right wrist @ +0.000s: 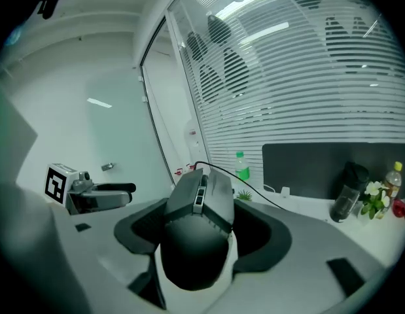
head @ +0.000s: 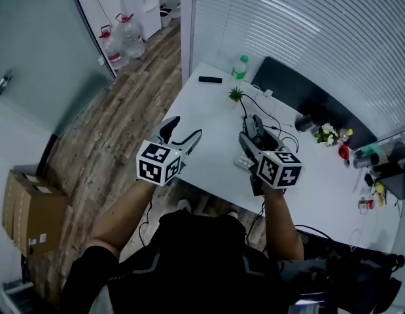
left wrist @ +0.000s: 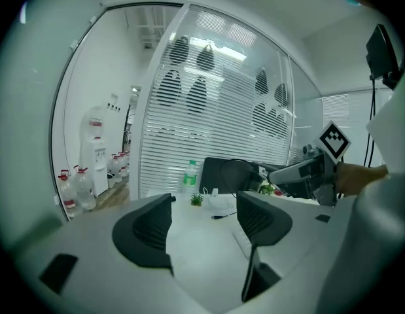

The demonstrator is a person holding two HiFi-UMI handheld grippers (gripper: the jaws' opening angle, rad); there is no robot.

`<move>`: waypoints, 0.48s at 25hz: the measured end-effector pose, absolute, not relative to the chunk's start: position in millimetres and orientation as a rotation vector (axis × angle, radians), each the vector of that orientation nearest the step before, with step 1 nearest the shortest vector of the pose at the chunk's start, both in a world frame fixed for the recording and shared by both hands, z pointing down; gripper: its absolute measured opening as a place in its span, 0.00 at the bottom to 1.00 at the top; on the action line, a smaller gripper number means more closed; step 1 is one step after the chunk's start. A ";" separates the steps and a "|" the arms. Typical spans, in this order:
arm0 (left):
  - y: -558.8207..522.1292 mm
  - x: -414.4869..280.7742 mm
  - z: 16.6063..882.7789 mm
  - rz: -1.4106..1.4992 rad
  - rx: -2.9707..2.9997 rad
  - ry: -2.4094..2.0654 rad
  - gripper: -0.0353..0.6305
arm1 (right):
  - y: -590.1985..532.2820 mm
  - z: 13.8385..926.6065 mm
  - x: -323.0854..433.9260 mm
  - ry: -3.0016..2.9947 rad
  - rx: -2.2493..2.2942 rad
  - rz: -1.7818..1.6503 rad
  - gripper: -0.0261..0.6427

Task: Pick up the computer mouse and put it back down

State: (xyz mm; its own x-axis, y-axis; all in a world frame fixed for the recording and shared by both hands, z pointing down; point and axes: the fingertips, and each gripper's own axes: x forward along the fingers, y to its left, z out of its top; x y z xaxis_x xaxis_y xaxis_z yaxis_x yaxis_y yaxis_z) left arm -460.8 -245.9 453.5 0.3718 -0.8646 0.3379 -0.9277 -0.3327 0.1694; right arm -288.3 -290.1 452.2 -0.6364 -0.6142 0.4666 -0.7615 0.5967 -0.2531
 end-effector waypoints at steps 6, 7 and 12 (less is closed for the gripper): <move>-248.5 -476.7 475.7 0.241 2.250 -1.587 0.54 | -294.0 477.0 -313.3 -2.458 1.068 0.606 0.48; -249.6 -480.7 480.2 0.232 2.233 -1.601 0.54 | -295.9 482.8 -315.3 -2.450 1.068 0.605 0.48; -254.1 -495.2 514.9 0.296 2.168 -1.603 0.54 | -304.1 518.0 -331.0 -2.399 1.048 0.647 0.48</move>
State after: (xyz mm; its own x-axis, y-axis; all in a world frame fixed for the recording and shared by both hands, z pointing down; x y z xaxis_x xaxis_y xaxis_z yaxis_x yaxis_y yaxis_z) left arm -495.2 -254.1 514.9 0.3102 -0.8565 0.4126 -0.9474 -0.2424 0.2092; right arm -331.0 -304.1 518.0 -0.6153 -0.5548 0.5600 -0.7612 0.6029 -0.2390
